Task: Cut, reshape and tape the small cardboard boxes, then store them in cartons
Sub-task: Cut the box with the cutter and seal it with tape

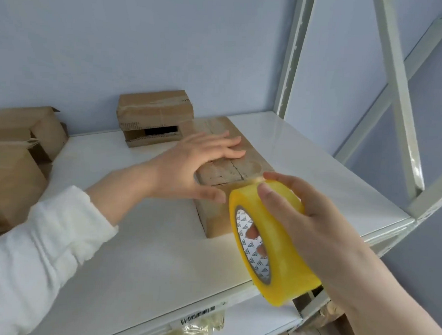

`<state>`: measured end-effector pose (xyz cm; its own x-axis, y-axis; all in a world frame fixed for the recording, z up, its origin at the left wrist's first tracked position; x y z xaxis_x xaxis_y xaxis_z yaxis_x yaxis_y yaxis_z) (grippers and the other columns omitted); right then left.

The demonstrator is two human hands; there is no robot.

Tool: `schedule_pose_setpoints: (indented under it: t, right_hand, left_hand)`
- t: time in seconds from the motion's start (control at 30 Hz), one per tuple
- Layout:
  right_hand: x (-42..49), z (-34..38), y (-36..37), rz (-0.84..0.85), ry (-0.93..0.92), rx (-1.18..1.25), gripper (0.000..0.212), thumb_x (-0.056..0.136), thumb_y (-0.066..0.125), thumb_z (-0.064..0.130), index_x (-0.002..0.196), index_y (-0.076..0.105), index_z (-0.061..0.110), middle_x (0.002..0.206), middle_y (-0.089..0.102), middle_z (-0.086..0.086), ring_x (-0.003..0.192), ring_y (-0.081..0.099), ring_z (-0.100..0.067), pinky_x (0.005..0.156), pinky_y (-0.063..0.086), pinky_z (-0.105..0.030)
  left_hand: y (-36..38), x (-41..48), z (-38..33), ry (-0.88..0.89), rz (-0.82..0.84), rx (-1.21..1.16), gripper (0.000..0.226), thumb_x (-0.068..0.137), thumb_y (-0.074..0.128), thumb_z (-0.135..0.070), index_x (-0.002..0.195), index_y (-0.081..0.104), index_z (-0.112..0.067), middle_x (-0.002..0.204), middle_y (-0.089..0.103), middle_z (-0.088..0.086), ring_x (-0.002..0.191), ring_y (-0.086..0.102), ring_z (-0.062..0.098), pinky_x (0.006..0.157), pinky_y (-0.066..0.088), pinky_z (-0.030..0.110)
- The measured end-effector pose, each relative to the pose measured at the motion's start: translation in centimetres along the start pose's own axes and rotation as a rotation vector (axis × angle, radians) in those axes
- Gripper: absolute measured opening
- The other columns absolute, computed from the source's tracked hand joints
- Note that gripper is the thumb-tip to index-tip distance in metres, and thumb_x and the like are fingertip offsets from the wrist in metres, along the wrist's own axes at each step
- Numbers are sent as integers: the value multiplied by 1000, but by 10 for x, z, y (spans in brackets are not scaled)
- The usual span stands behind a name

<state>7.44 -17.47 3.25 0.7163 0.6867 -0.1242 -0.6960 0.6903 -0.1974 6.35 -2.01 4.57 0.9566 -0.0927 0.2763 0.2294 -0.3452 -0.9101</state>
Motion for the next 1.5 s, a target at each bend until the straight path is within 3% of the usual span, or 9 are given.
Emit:
schedule_pose_setpoints:
  t: [0.2,0.3,0.43,0.6,0.7,0.77,1.0,1.33,1.5]
  right_hand:
    - [-5,16,8,262,-40,181,44,65,78,35,105,62,34,85,74,2,79,71,-17,67,58,-29]
    - [-4,51,4,349,-188,282,18,65,69,20,83,71,21,90,73,-10,81,71,-24,68,58,-31]
    - [13,119,-2,366,-383,367,47,74,64,23,113,58,-3,101,69,-16,87,70,-30,74,58,-41]
    - [58,162,7,287,-404,479,46,91,57,34,118,52,-3,100,64,-17,72,69,-20,67,55,-33]
    - [84,172,15,233,-371,460,54,90,58,40,121,50,-3,102,66,-20,70,69,-21,64,55,-32]
    - [98,178,22,219,-347,410,57,89,58,44,121,50,-2,98,69,-20,70,70,-23,63,56,-33]
    - [130,177,41,288,-281,386,51,87,61,41,118,53,1,85,68,-15,64,67,-22,62,56,-32]
    - [161,156,46,128,-425,122,26,90,57,40,88,65,15,80,73,2,74,70,-9,74,57,-25]
    - [168,157,46,12,-452,103,26,91,54,43,85,61,19,72,72,2,72,69,-15,76,57,-34]
  left_hand:
    - [-3,-8,-10,122,-143,197,83,74,50,-73,139,39,-22,147,36,-4,138,29,12,112,24,38]
    - [-23,-1,-17,146,-211,-12,57,79,57,-59,127,47,-28,130,49,-27,121,45,-6,100,34,17]
    - [-51,12,9,-162,-273,-410,5,88,59,-28,91,61,-32,85,62,-38,84,56,-19,72,39,0]
    - [-65,16,41,-358,-413,-651,44,86,56,-44,121,56,-18,108,64,-4,95,61,2,88,46,23]
    - [-72,11,46,-290,-502,-663,99,71,67,-60,147,11,-29,145,31,-7,128,35,-3,99,37,12]
    - [-70,11,35,-240,-427,-582,137,43,68,-81,144,-14,-38,156,-1,-9,141,8,-1,112,27,26]
    - [-67,28,35,-338,-272,-224,152,40,75,-73,135,-37,-37,149,-31,-18,143,-17,9,116,16,48]
    - [-73,40,63,-414,-336,-235,127,55,83,-47,144,-8,-41,151,3,-26,141,19,9,114,27,36]
    - [-65,41,91,-549,-272,-189,114,40,69,-74,140,29,-35,139,44,-8,131,39,16,104,40,39]
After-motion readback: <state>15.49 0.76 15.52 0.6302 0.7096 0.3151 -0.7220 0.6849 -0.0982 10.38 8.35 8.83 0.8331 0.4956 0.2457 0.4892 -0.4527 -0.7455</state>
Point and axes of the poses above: each hand's wrist, its own x-axis towards the middle knuckle, its own y-axis out of the palm, z = x × y, the point moved 10 cm from there along x, towards the middle knuckle
